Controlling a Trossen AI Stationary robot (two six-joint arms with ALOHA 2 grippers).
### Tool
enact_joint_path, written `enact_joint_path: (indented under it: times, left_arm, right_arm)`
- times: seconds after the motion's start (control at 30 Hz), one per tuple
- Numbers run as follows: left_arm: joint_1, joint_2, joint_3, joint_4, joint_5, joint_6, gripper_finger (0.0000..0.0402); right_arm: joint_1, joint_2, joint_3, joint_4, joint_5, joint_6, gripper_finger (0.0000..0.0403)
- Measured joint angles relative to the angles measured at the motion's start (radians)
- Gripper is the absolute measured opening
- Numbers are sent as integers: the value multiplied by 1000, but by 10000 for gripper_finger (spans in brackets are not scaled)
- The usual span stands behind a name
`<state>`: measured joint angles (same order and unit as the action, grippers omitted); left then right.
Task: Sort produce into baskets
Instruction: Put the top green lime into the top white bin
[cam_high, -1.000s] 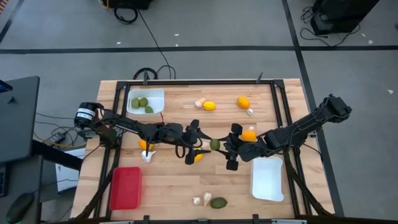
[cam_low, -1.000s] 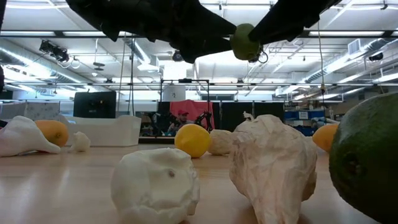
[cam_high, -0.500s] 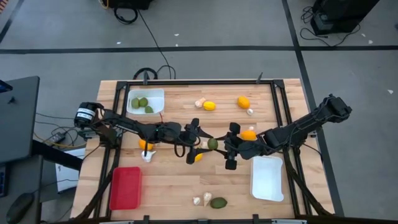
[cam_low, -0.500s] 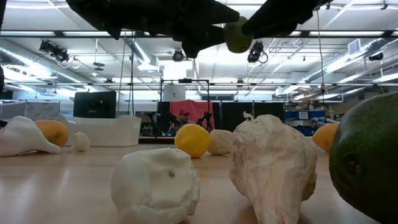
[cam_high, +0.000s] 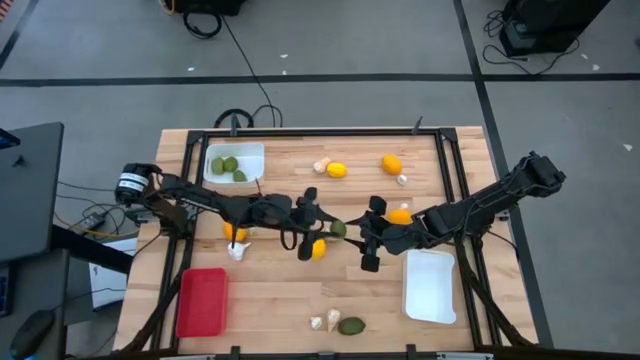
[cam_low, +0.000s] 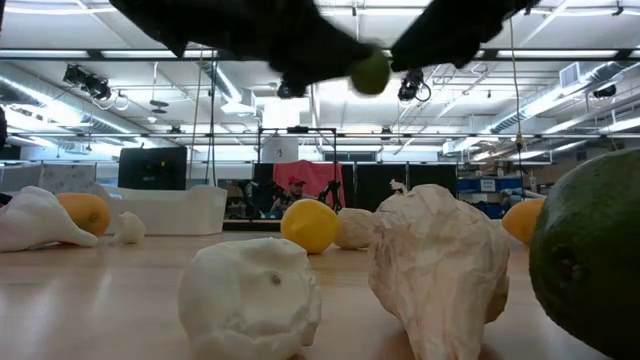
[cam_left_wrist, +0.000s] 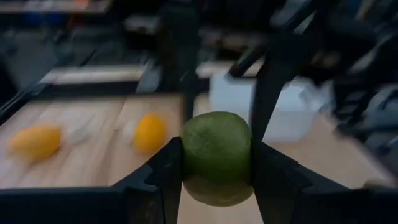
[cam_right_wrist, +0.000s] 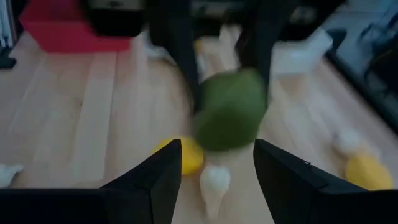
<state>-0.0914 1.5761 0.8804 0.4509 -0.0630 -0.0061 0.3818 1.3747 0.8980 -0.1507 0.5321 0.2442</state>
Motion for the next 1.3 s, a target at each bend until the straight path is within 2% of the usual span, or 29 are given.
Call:
enact_joint_path:
  times: [0.27, 0.43, 0.57, 0.7, 0.8, 0.9, 1.03, 1.13, 1.3]
  left_arm:
    - [66, -229, -1, -479, -268, -4, 176]
    - [163, -360, -1, -738, -388, -57, 176]
    - [276, -413, -2, -904, -411, -125, 177]
    - [392, -416, -2, -1088, -513, -198, 177]
    - [472, -395, -4, -1123, -536, -227, 177]
    - [538, -389, -32, -1083, -530, -214, 177]
    - [620, -386, -90, -1015, -458, -193, 182]
    - [669, -386, -129, -977, -416, -191, 197]
    - [734, -386, -171, -971, -410, -188, 241]
  right_arm:
    - [14, 0, -4, -92, -21, 151, 208]
    - [28, 4, -5, -86, -41, 183, 208]
    - [42, 29, -6, -74, -39, 281, 208]
    - [49, 62, -6, -50, -54, 329, 208]
    - [56, 109, -6, -33, -55, 326, 208]
    - [56, 172, -6, 7, -55, 299, 208]
    - [52, 251, -6, 75, -39, 261, 208]
    - [44, 278, -6, 125, -52, 254, 208]
    - [41, 276, -6, 181, -108, 226, 208]
